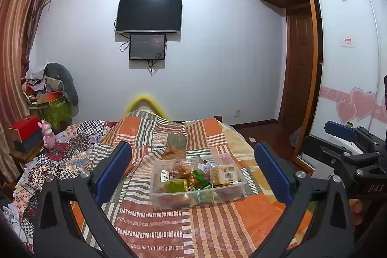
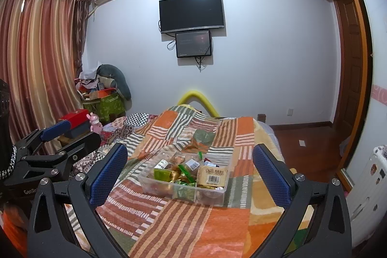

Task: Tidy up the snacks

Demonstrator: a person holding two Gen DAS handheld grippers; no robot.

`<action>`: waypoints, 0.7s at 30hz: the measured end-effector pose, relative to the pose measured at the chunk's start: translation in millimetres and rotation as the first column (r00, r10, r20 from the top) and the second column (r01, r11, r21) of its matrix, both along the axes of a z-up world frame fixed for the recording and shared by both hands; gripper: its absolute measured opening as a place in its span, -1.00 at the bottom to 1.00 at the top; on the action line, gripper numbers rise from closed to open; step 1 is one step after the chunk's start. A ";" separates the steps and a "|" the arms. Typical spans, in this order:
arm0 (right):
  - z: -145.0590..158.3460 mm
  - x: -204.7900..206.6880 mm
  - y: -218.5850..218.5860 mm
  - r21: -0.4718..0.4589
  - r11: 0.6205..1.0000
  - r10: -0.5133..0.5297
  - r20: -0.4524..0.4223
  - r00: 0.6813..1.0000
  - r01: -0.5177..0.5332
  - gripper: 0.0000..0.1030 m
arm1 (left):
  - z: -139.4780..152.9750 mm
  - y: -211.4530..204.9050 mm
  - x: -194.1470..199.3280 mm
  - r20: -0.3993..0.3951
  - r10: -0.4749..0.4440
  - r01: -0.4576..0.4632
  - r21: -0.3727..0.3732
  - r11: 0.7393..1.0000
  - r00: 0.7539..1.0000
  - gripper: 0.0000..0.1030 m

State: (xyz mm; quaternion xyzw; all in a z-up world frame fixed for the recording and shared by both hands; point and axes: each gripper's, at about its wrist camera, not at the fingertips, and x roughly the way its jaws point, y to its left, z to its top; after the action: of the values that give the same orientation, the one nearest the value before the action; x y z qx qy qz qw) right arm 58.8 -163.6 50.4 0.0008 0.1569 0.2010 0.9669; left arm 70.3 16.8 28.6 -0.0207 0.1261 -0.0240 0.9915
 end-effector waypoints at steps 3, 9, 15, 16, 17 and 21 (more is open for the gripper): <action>-0.1 0.3 -0.4 -0.002 1.000 0.002 0.001 1.000 -0.002 1.00 | 0.1 0.1 0.2 0.001 -0.002 0.002 -0.001 1.000 1.000 1.00; 0.4 -0.2 -0.5 -0.002 1.000 0.000 0.002 1.000 0.000 1.00 | 0.6 2.1 -0.2 -0.001 -0.010 0.010 -0.010 1.000 1.000 1.00; -0.2 -0.3 -0.9 -0.002 1.000 -0.002 0.003 1.000 0.002 1.00 | 0.2 1.7 -0.2 -0.002 -0.027 0.027 -0.013 1.000 1.000 1.00; 0.2 -0.8 -0.9 -0.002 1.000 -0.003 0.003 1.000 0.003 1.00 | 0.0 2.1 -0.5 -0.001 -0.029 0.029 -0.016 0.999 1.000 1.00; 0.1 -0.5 -1.0 -0.003 1.000 -0.002 0.003 1.000 0.002 1.00 | -0.1 1.9 -0.4 -0.003 -0.030 0.030 -0.019 0.999 1.000 1.00; -0.1 -0.5 -1.0 -0.003 1.000 -0.003 0.001 1.000 0.003 1.00 | -0.3 2.9 -0.4 -0.010 -0.039 0.039 -0.028 0.999 0.999 1.00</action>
State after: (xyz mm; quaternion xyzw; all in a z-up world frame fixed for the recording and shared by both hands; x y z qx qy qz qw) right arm 58.3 -164.6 50.4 -0.0006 0.1567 0.1995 0.9673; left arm 69.9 19.7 28.3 -0.0321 0.1316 -0.0449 0.9898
